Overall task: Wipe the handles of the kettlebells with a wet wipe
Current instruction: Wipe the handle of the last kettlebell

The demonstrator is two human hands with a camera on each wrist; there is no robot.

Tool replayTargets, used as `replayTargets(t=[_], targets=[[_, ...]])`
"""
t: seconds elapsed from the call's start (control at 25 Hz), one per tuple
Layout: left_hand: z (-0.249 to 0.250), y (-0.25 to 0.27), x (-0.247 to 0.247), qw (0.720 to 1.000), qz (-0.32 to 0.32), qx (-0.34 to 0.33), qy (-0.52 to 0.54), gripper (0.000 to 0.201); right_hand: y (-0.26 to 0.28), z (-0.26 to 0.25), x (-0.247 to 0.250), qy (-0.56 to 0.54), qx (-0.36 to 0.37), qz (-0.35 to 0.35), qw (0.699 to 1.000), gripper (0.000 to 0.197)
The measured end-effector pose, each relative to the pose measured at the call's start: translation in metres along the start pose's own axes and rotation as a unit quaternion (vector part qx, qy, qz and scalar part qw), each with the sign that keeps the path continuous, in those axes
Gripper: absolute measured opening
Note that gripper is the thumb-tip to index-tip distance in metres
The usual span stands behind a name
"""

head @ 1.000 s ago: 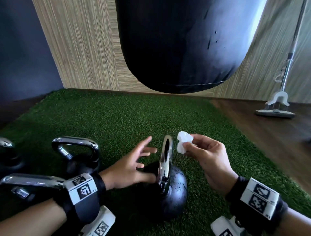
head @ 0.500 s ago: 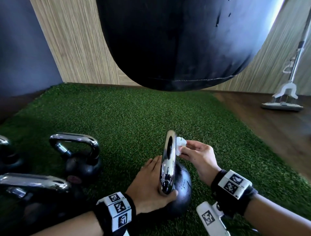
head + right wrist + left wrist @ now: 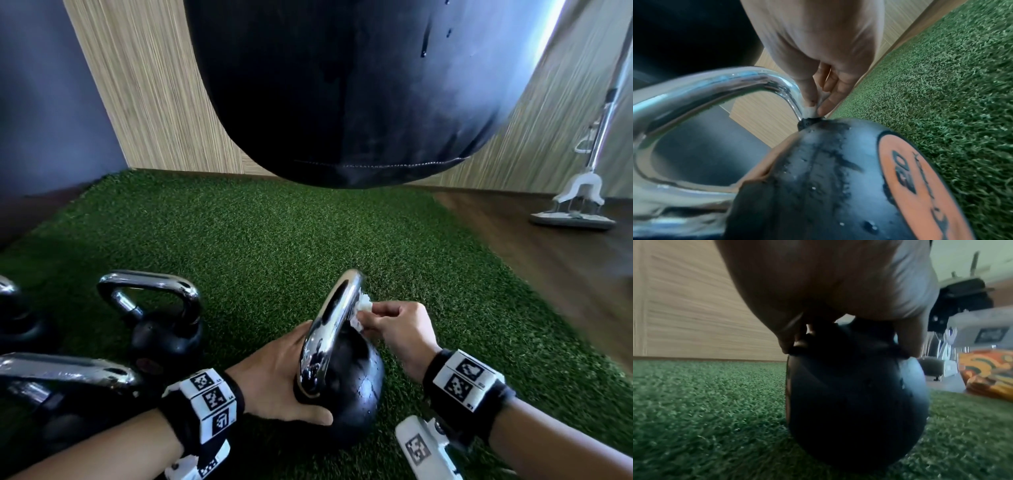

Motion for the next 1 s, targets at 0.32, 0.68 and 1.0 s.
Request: replayTargets(t=[0.32, 0.68, 1.0], targets=[[-0.009, -0.003, -0.003, 0.999, -0.016, 0.023, 0.017, 0.088, 0.009, -0.010, -0.006, -0.075, -0.017, -0.021, 0.997, 0.018], [-0.013, -0.004, -0.007, 1.000, -0.010, 0.000, 0.013, 0.117, 0.042, -0.038, -0.007, 0.072, 0.289, 0.034, 0.954, 0.027], [-0.013, -0.004, -0.010, 1.000, -0.018, 0.009, -0.015, 0.120, 0.078, -0.049, -0.009, 0.176, 0.459, 0.002, 0.871, 0.021]])
Point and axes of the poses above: each hand's wrist, its own y-axis away from the middle knuckle, its own x-axis out of the back of the hand, z = x × y, the point moved 2 cm from there along -y, towards the middle knuckle
